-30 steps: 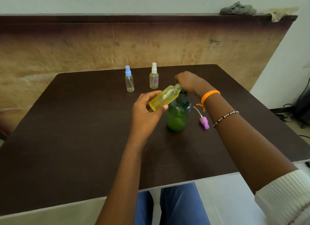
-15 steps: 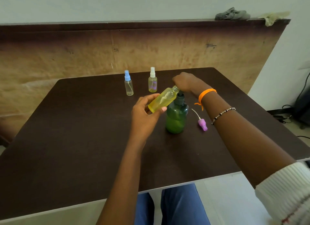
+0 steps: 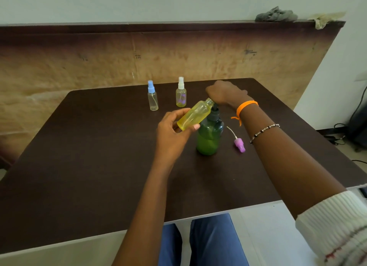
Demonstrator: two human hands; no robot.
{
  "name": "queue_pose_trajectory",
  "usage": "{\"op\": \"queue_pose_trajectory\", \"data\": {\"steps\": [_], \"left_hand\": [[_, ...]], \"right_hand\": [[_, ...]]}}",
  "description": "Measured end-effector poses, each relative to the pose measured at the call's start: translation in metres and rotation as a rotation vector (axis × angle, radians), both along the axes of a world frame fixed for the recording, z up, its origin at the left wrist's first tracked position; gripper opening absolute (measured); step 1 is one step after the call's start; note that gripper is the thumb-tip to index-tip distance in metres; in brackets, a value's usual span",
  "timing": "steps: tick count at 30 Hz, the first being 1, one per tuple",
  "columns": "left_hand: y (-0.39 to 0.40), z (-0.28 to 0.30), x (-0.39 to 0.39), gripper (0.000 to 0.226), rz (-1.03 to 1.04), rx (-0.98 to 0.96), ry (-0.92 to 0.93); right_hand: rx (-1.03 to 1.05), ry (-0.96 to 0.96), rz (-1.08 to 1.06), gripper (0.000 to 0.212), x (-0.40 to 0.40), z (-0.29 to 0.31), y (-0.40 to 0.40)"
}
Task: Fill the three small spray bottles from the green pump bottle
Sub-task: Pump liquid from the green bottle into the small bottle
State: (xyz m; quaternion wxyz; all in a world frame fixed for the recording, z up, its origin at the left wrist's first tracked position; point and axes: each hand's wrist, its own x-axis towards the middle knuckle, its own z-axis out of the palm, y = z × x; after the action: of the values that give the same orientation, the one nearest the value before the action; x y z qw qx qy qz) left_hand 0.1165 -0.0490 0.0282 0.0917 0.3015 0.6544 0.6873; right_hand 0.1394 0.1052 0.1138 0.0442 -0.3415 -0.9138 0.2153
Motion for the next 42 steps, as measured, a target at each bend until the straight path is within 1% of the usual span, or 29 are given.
{"op": "queue_pose_trajectory", "data": {"steps": [2, 5, 9, 13, 15, 17, 20, 24, 28, 29, 34, 36, 38, 42], "left_hand": [[0.0, -0.003, 0.001, 0.04, 0.004, 0.009, 0.009], [0.0, -0.009, 0.0, 0.039, 0.017, 0.02, 0.005], [0.0, -0.011, -0.001, 0.039, 0.024, 0.02, -0.011], [0.0, -0.005, 0.0, 0.039, 0.014, 0.019, -0.007], [0.0, -0.003, 0.0, 0.039, 0.013, 0.018, -0.001], [0.0, -0.003, -0.001, 0.039, 0.017, 0.02, -0.005], [0.0, -0.006, 0.0, 0.039, 0.022, 0.017, -0.006], [0.0, -0.008, -0.001, 0.041, 0.024, 0.012, -0.001], [0.0, -0.005, 0.0, 0.041, 0.019, 0.013, -0.004], [0.0, -0.004, 0.0, 0.041, 0.016, 0.015, -0.005], [0.001, -0.002, -0.001, 0.041, 0.017, 0.016, 0.014], [0.002, -0.005, -0.002, 0.042, 0.028, 0.001, 0.018], [0.002, -0.007, -0.003, 0.043, 0.039, -0.013, 0.02], [0.002, -0.006, -0.004, 0.043, 0.038, -0.014, 0.023]], "right_hand": [[-0.019, -0.014, 0.003, 0.037, -0.002, -0.007, 0.003], [0.039, -0.049, 0.036, 0.035, -0.007, -0.018, 0.006], [0.03, -0.064, 0.036, 0.034, -0.007, -0.017, 0.0], [0.037, -0.046, -0.024, 0.023, -0.005, -0.008, 0.003], [0.088, -0.055, -0.064, 0.026, -0.005, -0.002, 0.004], [0.11, -0.069, -0.056, 0.028, -0.004, -0.001, 0.002], [0.081, -0.073, 0.021, 0.034, -0.006, -0.012, 0.002], [0.044, -0.063, -0.002, 0.034, -0.005, -0.015, 0.0], [0.035, -0.11, 0.042, 0.033, -0.005, -0.012, 0.001], [0.036, -0.117, 0.025, 0.032, -0.006, -0.009, 0.003], [0.066, -0.029, -0.063, 0.023, -0.002, -0.003, 0.002], [0.067, -0.013, -0.011, 0.027, -0.003, -0.014, 0.002], [0.051, -0.005, -0.012, 0.03, -0.007, -0.023, 0.004], [0.016, -0.018, 0.006, 0.031, -0.008, -0.023, 0.006]]}}
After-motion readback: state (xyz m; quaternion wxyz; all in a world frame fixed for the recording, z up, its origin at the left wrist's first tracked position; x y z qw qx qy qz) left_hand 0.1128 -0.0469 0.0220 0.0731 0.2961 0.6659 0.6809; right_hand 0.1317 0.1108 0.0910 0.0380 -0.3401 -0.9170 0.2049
